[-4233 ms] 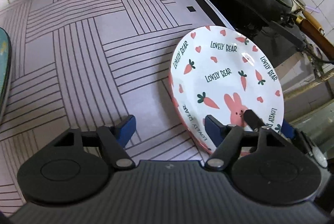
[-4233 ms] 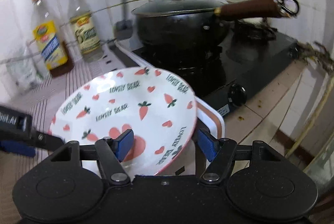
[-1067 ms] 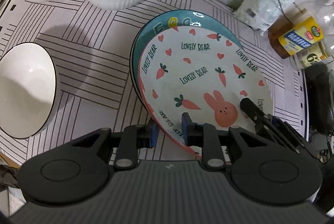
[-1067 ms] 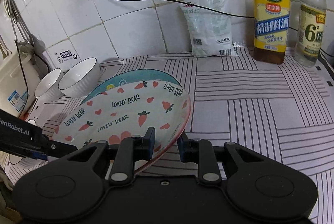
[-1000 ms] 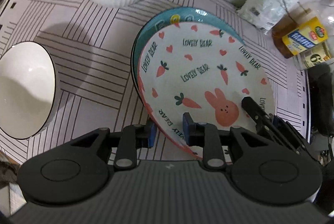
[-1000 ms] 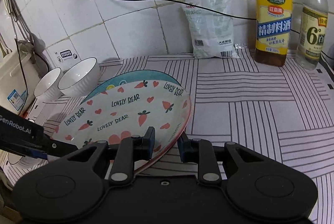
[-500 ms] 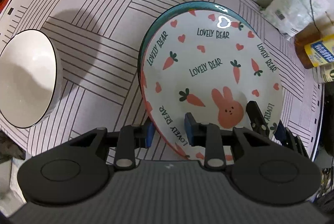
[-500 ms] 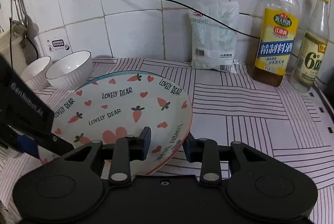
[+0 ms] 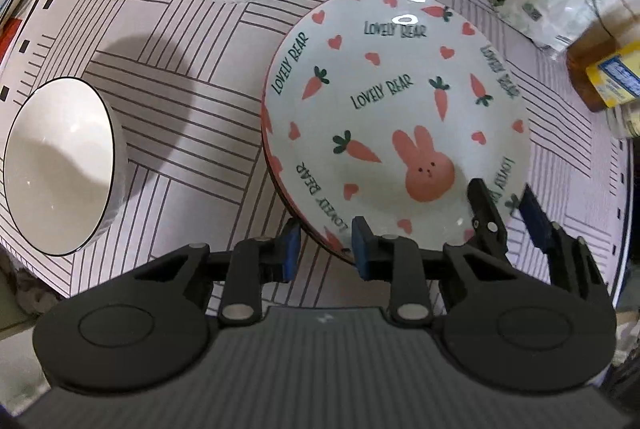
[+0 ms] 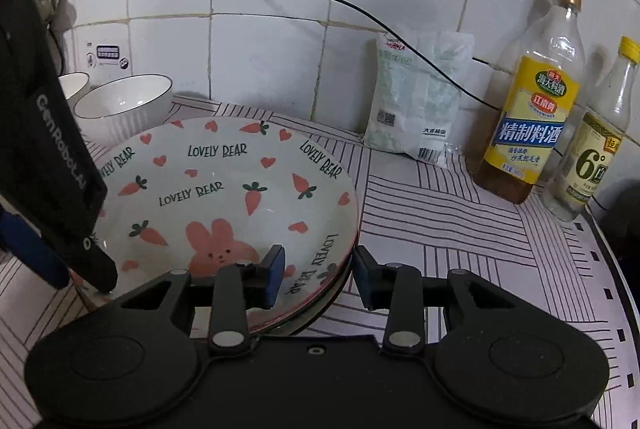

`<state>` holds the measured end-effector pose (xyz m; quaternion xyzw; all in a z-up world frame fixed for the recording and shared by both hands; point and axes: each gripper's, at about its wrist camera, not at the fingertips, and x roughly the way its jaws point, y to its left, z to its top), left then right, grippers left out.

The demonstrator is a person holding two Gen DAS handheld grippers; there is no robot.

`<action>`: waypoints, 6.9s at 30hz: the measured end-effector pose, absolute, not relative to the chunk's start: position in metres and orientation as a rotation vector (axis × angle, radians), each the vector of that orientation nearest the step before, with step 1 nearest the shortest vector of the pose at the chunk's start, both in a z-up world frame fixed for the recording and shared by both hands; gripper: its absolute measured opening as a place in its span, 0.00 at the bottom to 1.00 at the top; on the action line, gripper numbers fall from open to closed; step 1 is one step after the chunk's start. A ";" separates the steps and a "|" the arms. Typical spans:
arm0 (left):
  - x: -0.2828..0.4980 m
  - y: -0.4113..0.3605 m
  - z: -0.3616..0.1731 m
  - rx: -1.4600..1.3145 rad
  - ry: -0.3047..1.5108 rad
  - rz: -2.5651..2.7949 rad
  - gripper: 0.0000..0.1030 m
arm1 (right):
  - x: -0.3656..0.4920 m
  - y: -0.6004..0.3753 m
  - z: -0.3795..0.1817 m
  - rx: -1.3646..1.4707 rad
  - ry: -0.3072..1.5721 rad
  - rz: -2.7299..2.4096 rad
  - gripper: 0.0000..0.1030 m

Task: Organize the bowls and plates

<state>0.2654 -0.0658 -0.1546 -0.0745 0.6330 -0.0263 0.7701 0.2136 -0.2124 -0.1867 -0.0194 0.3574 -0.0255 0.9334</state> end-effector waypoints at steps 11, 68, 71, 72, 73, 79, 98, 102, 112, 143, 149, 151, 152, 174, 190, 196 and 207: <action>0.230 -0.067 -0.106 0.011 1.280 -0.133 0.29 | 0.177 -0.232 -0.137 0.147 0.782 0.043 0.46; 0.222 0.146 -0.146 -0.097 1.134 -0.027 0.87 | 0.166 -0.020 -0.161 -0.086 0.724 0.585 0.90; 0.224 0.157 -0.154 -0.122 1.142 -0.048 0.83 | 0.178 -0.009 -0.178 -0.060 0.748 0.568 0.90; 0.225 0.160 -0.157 -0.131 1.137 -0.070 0.75 | 0.179 -0.005 -0.182 -0.063 0.745 0.561 0.90; 0.226 0.161 -0.159 -0.138 1.131 -0.084 0.70 | 0.180 -0.001 -0.184 -0.070 0.735 0.553 0.90; 0.228 0.166 -0.170 -0.188 1.103 -0.116 0.23 | 0.180 0.010 -0.192 -0.072 0.688 0.536 0.90; 0.231 0.142 -0.145 -0.184 1.007 -0.162 0.16 | 0.191 0.002 -0.179 -0.051 0.619 0.429 0.88; 0.247 0.139 -0.138 -0.181 0.978 -0.178 0.17 | 0.206 -0.006 -0.168 -0.047 0.599 0.397 0.88; 0.284 0.134 -0.161 -0.147 1.026 -0.167 0.21 | 0.250 -0.002 -0.184 -0.066 0.624 0.390 0.88; 0.271 0.112 -0.109 -0.022 0.973 -0.170 0.49 | 0.227 -0.107 -0.093 0.029 0.646 0.251 0.88; 0.285 0.102 -0.095 0.006 0.937 -0.149 0.50 | 0.242 -0.105 -0.081 -0.032 0.618 0.235 0.71; 0.292 0.099 -0.093 0.003 0.936 -0.158 0.50 | 0.248 -0.103 -0.077 -0.048 0.600 0.232 0.70; 0.297 0.097 -0.092 0.005 0.936 -0.164 0.50 | 0.251 -0.102 -0.076 -0.053 0.593 0.232 0.70; 0.396 0.089 -0.147 -0.118 1.022 -0.223 0.40 | 0.365 -0.091 -0.151 0.147 0.810 0.101 0.58; 0.411 0.069 -0.170 -0.065 1.069 -0.198 0.15 | 0.395 -0.090 -0.174 0.092 0.891 0.146 0.17; 0.387 0.067 -0.153 -0.050 1.040 -0.210 0.15 | 0.379 -0.090 -0.159 0.094 0.849 0.159 0.17; 0.326 0.070 -0.091 -0.028 0.974 -0.216 0.15 | 0.320 -0.092 -0.099 0.152 0.741 0.154 0.18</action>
